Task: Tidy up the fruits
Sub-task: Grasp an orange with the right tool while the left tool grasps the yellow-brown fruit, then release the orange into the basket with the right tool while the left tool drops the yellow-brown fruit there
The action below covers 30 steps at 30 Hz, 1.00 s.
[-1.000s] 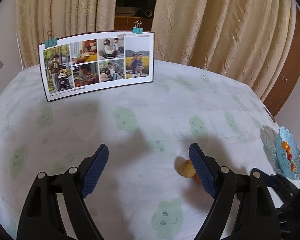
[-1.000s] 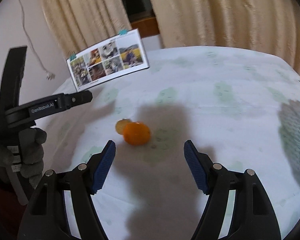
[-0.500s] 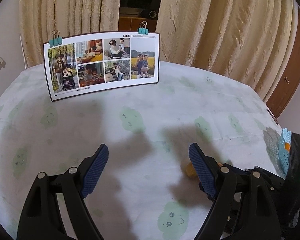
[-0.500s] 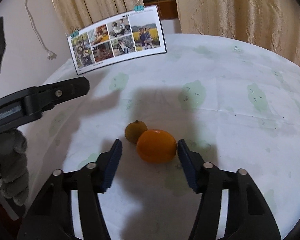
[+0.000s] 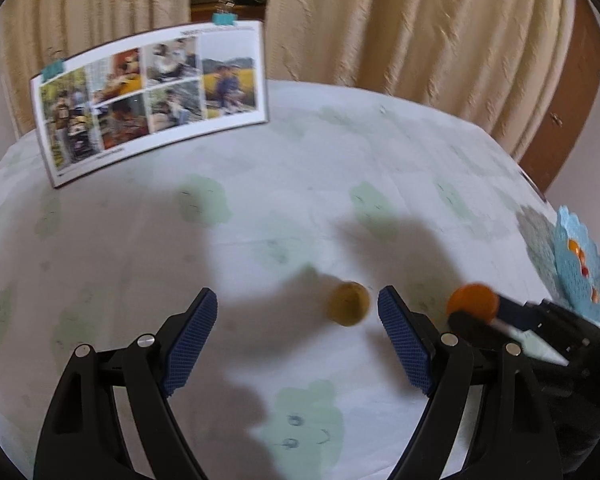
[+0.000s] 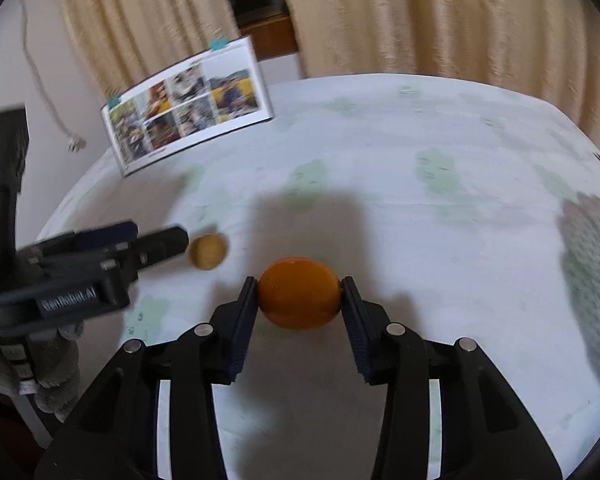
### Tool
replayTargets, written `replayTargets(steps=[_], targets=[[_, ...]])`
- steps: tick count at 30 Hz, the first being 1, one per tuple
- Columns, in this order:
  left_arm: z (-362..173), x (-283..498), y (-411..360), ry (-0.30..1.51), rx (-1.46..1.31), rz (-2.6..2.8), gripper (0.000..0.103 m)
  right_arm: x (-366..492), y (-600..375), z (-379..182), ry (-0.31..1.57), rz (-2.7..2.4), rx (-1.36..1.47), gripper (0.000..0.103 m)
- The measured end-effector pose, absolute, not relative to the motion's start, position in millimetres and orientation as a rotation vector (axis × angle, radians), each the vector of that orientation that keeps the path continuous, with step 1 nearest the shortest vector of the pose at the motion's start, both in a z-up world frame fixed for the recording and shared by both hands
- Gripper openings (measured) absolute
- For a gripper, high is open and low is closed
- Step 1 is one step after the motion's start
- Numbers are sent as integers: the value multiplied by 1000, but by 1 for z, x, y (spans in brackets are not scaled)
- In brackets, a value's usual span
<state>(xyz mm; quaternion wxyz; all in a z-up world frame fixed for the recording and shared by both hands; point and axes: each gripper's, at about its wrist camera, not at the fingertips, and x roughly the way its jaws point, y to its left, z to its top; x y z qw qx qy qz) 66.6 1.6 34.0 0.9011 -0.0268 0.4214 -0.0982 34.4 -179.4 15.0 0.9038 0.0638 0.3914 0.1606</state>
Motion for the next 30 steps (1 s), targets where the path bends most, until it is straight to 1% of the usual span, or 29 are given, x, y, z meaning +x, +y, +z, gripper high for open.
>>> replayTargets(steps=[2, 4, 5, 6, 9, 11, 13, 15, 17, 30], targets=[[31, 67, -7, 877, -37, -221, 82, 29, -192, 17, 790, 298, 147, 43], [27, 68, -14, 884, -19, -229, 79, 24, -203, 21, 772, 282, 166, 43], [25, 69, -17, 890, -13, -233, 74, 22, -206, 23, 765, 278, 174, 43], [23, 71, -19, 901, -9, -238, 71, 20, -211, 25, 753, 271, 184, 43], [16, 76, -24, 930, -12, -248, 57, 13, -221, 33, 720, 251, 195, 43], [13, 79, -28, 929, -1, -244, 53, 7, -228, 37, 700, 240, 208, 43], [12, 80, -29, 926, 9, -238, 45, 2, -236, 42, 681, 228, 226, 43], [12, 82, -30, 925, 10, -232, 32, -4, -245, 45, 665, 215, 241, 43], [13, 82, -30, 929, 4, -237, 26, -10, -255, 51, 642, 195, 259, 43], [38, 69, -55, 891, 21, -286, 26, -57, -355, 79, 496, -38, 377, 43]])
